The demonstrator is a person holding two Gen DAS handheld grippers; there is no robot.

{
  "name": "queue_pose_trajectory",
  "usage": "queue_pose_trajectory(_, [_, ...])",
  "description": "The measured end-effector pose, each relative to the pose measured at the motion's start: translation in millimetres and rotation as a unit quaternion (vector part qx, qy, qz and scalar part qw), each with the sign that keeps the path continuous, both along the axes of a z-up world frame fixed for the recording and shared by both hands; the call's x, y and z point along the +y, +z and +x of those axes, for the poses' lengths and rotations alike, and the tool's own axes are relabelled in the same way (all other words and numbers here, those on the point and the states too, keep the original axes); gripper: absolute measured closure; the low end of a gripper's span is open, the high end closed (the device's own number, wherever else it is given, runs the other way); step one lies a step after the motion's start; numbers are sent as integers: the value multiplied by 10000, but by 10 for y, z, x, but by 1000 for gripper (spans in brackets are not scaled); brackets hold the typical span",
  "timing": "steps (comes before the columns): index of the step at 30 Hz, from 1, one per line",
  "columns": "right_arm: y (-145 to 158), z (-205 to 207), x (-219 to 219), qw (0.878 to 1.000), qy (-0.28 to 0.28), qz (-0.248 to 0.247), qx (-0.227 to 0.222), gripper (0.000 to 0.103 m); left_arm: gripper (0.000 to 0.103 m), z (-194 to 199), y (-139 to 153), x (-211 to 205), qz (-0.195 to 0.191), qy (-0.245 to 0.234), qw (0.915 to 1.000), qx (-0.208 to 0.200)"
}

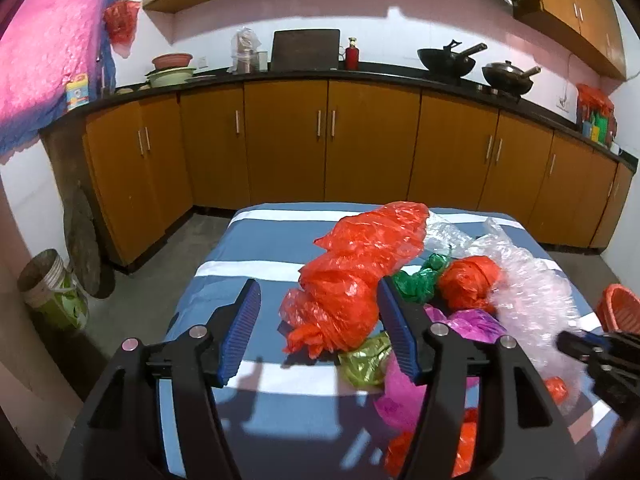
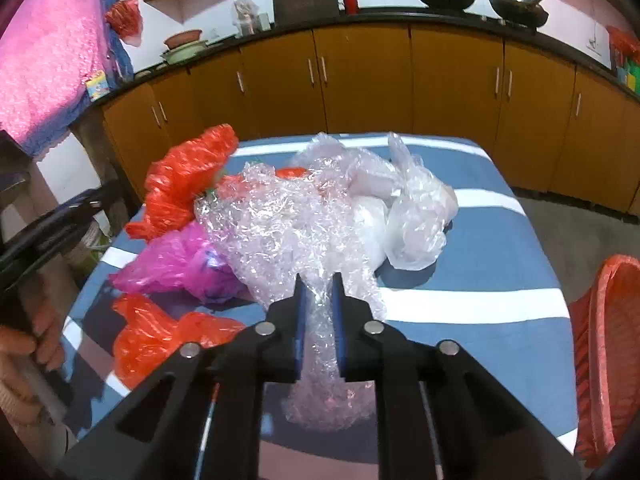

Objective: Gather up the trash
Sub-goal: 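Move both open tools back to the pile of bags on the table, then close the right tool on more bubble wrap while the left tool grasps a red bag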

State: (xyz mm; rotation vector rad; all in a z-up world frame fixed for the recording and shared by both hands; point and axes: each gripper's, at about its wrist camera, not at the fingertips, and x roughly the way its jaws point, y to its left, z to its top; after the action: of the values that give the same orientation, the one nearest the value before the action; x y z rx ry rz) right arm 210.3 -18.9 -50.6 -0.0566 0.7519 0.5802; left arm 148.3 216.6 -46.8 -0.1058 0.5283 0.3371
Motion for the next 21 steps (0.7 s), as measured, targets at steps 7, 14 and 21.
queue_pose_trajectory(7, [388, -94, -260, 9975, -141, 561, -410, 93, 40, 227, -27, 121, -128, -56, 9998, 118])
queue_pose_trajectory(14, [474, 17, -474, 9959, -471, 615, -463, 93, 40, 370, -91, 138, -228, -232, 9989, 333])
queue_pose_trajectory(21, [375, 52, -621, 9953, -675, 573, -389, 93, 54, 473, -265, 110, -241, -359, 9965, 718])
